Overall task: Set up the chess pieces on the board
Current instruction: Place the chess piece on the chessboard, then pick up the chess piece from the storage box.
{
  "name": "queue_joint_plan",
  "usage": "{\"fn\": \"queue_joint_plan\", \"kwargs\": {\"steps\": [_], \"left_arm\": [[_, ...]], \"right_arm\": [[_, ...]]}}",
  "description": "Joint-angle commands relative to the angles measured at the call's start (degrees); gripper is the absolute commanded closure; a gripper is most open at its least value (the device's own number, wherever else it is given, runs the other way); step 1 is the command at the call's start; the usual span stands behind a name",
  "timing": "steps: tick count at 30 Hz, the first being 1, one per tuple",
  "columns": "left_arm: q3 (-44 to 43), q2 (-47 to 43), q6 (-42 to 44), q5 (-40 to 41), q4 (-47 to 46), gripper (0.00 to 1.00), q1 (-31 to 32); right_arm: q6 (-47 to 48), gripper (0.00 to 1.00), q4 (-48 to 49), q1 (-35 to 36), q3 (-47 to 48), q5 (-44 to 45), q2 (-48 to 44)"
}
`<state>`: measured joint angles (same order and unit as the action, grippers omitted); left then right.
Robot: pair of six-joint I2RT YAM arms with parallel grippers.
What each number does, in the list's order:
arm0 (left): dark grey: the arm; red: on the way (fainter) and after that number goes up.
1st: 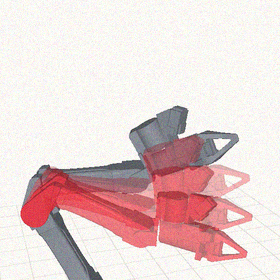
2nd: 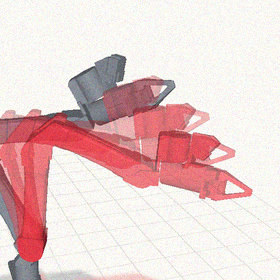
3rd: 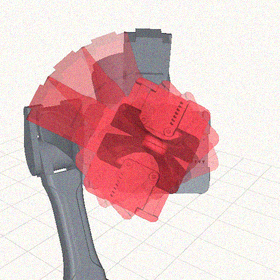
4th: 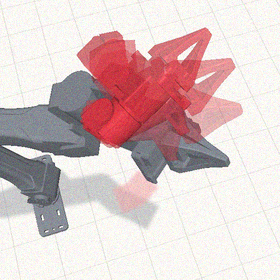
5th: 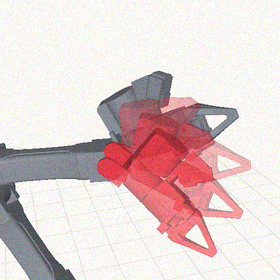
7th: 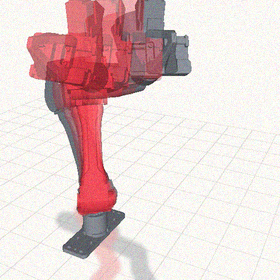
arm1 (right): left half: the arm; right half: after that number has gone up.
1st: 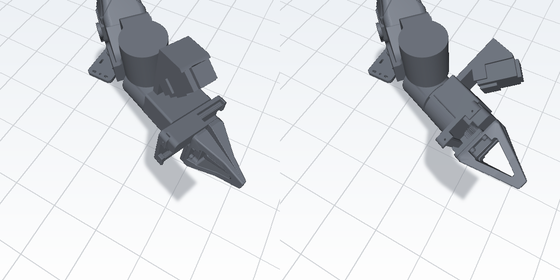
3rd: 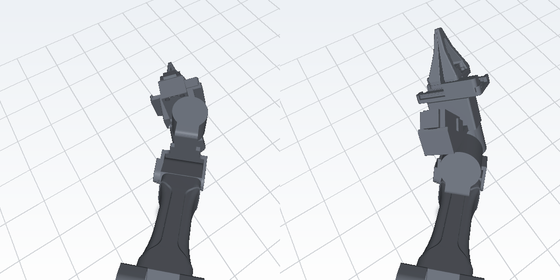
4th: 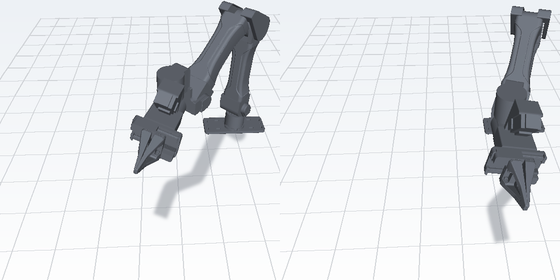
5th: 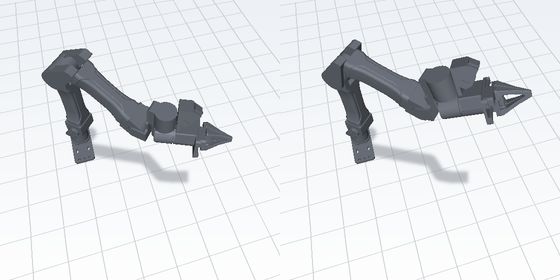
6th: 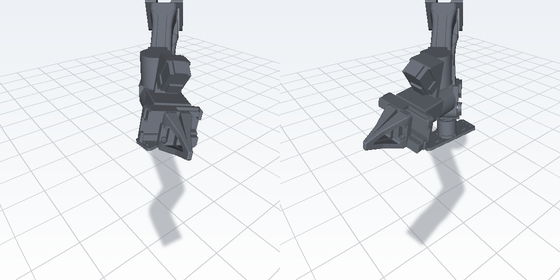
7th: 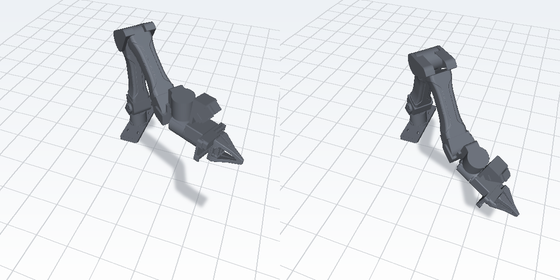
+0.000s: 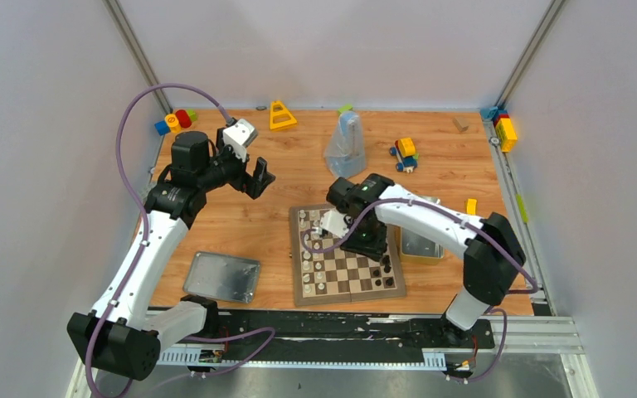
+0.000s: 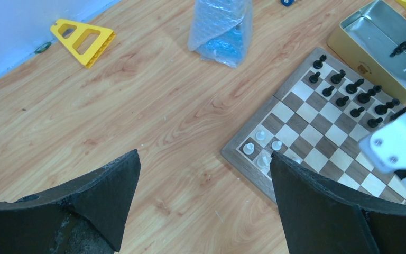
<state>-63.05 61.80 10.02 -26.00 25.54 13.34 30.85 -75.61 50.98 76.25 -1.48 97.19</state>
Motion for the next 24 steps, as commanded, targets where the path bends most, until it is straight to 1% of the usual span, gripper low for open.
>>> {"fn": "queue_joint_plan", "kwargs": {"steps": [1, 4, 7, 10, 16, 24], "left_arm": [[-0.84, -1.59, 1.26, -0.39, -0.94, 0.00, -0.42], [-1.04, -1.55, 1.29, -0.50, -0.93, 0.00, -0.43], [-1.49, -1.24, 1.18, -1.05, -0.92, 0.00, -0.42], [-1.84, -0.72, 0.82, -1.72, -1.14, 0.00, -0.43], [-1.32, -0.62, 0.03, -2.30, -2.08, 0.00, -0.42], [-1.21, -0.46, 0.27, -2.54, -2.10, 0.00, -0.42]], "right_arm": [[-1.26, 0.66, 0.22, -5.54, 4.30, -4.91, -7.33], [-0.17, 0.65, 0.78, -11.85, 4.82, -6.66, -11.32], [2.22, 0.65, 1.51, -17.00, 3.12, -5.88, -14.05], [4.92, 0.65, 2.82, -21.50, 0.44, -4.70, -14.90], [11.88, 0.67, 7.36, -30.47, -5.05, -2.75, -12.97], [17.28, 0.68, 13.03, -37.48, -8.51, -1.25, -6.39]]}}
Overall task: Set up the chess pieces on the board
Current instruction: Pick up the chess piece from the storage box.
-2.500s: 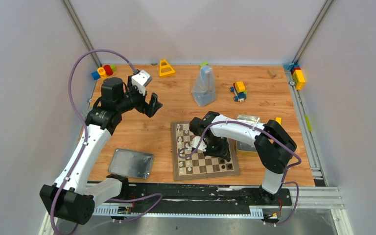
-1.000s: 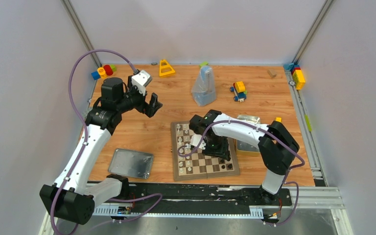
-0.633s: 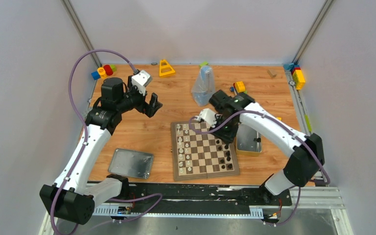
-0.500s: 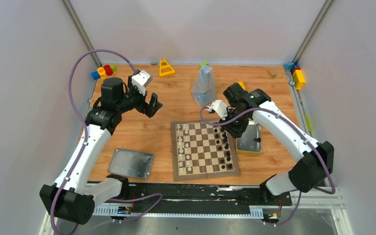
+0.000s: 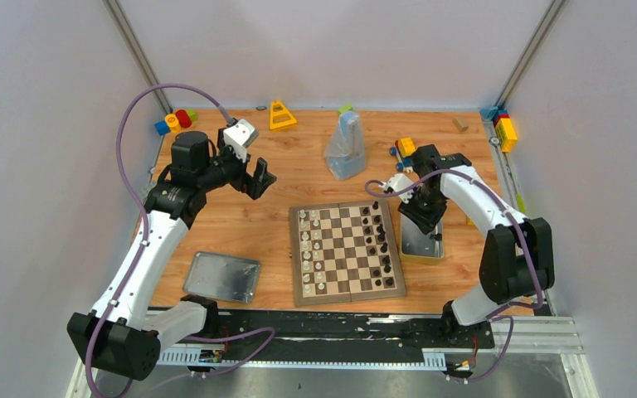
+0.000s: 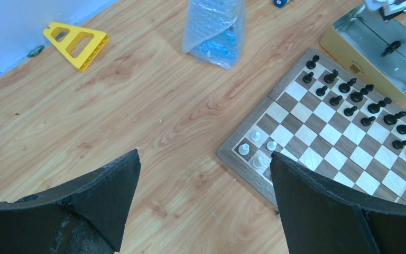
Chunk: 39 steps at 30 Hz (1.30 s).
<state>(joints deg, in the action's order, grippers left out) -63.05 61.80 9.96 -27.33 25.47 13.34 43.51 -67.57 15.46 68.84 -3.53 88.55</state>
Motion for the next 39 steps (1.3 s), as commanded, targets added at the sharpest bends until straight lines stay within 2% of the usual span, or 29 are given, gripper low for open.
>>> {"fn": "queue_joint_plan", "kwargs": {"steps": [1, 16, 31, 39], "left_arm": [[-1.16, -0.46, 0.38, -1.18, -2.06, 0.00, -0.42], [-0.70, 0.16, 0.52, -0.89, -2.20, 0.00, -0.38], [-0.86, 0.63, 0.58, -0.95, -2.10, 0.00, -0.42], [-0.89, 0.62, 0.80, -0.89, -1.92, 0.00, -0.42]], "right_arm": [[4.98, 0.68, 5.66, -2.14, -1.56, 0.80, 2.88], [8.31, 0.68, 12.92, -2.20, -7.49, 7.66, 9.41], [9.58, 0.68, 16.39, -2.25, -8.23, 9.08, 11.00], [9.76, 0.75, 16.94, -2.19, -9.15, 10.29, 12.01]]}}
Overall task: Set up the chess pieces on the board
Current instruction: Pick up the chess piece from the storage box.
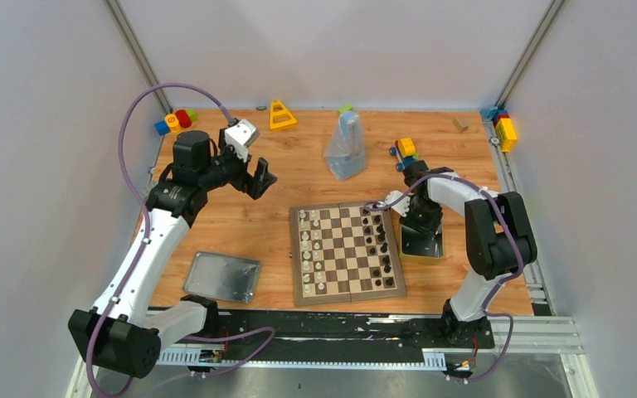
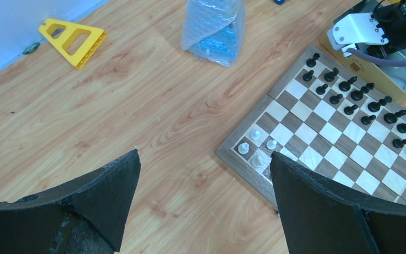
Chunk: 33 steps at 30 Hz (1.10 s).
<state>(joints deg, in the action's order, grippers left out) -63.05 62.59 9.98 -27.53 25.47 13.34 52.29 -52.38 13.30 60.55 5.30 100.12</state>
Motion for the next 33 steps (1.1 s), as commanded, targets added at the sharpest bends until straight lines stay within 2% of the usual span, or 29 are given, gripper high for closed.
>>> {"fn": "queue_joint_plan", "kwargs": {"steps": [1, 8, 12, 18, 27, 30, 33], "left_arm": [[-0.87, -0.11, 0.76, -0.73, -1.96, 0.00, -0.42], [-0.77, -0.06, 0.65, -0.97, -2.01, 0.00, -0.42], [-0.81, 0.01, 0.59, -1.16, -2.02, 0.00, -0.43], [-0.87, -0.02, 0.98, -1.17, -1.95, 0.00, -0.38], [-0.67, -0.03, 2.15, -1.42, -1.86, 0.00, -0.42], [-0.41, 0.11, 2.59, -1.31, -2.21, 0.00, -0.42], [0.12, 0.05, 2.79, -0.83, -3.54, 0.00, -0.42]], "right_arm": [[0.91, 0.77, 1.82, -0.08, -0.88, 1.67, 0.43], [0.92, 0.87, 1.40, 0.00, -0.20, 2.13, 0.21], [0.56, 0.93, 0.60, 0.05, 0.95, 0.25, -0.36], [-0.60, 0.97, -0.42, -0.48, 2.84, -4.23, -2.72], [-3.09, 1.00, -1.87, -3.73, 6.79, -15.09, -10.90], [-4.99, 1.00, -2.38, -3.80, 8.48, -21.70, -14.58], [-7.70, 1.00, -1.97, -3.66, 9.83, -32.61, -17.75]]}}
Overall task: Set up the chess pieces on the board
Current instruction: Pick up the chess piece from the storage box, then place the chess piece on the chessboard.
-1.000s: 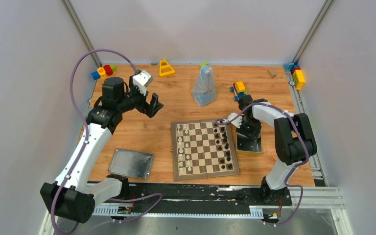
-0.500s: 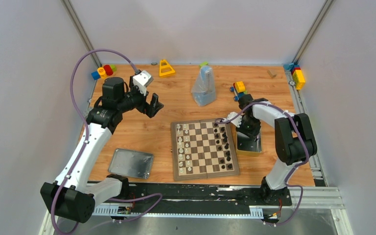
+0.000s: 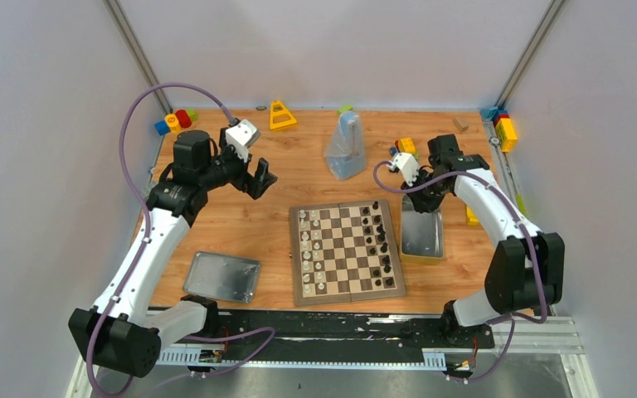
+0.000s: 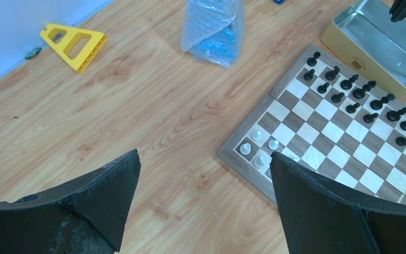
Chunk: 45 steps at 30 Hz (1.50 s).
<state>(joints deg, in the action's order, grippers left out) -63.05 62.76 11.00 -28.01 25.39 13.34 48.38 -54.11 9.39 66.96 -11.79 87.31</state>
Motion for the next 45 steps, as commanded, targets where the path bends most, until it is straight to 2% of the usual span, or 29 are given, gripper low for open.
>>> {"fn": "queue_joint_plan", "kwargs": {"steps": [1, 5, 10, 19, 26, 32, 45], "left_arm": [[0.25, -0.11, 1.83, -0.41, -3.78, 0.00, -0.42], [0.29, 0.11, 2.29, -1.21, -4.82, 0.00, -0.43], [0.04, -0.09, 3.02, -1.43, -5.47, 0.00, -0.41], [0.02, 0.33, 2.89, -4.11, -5.53, 0.00, -0.51], [0.32, 0.93, 1.25, -4.45, -7.29, 0.00, -0.51], [0.67, 0.57, 0.82, -5.29, -7.76, 0.00, -0.51], [1.57, 0.87, 0.48, -5.61, -9.00, 0.00, -0.51]], "right_arm": [[-4.82, 1.00, 0.25, 0.30, 3.63, -18.66, -5.66], [-9.76, 1.00, 4.77, 1.43, 1.90, -30.38, -8.08], [-16.07, 1.00, 18.03, 5.66, -6.58, -38.54, -11.10], [-28.97, 1.00, 46.70, 17.11, -21.99, -36.52, -11.79], [-29.18, 1.00, 52.48, 24.46, -24.06, -32.59, -5.85], [-29.87, 1.00, 57.98, 24.80, -24.05, -31.50, -1.38], [-28.80, 0.97, 62.59, 25.43, -26.64, -30.99, 0.65]]}}
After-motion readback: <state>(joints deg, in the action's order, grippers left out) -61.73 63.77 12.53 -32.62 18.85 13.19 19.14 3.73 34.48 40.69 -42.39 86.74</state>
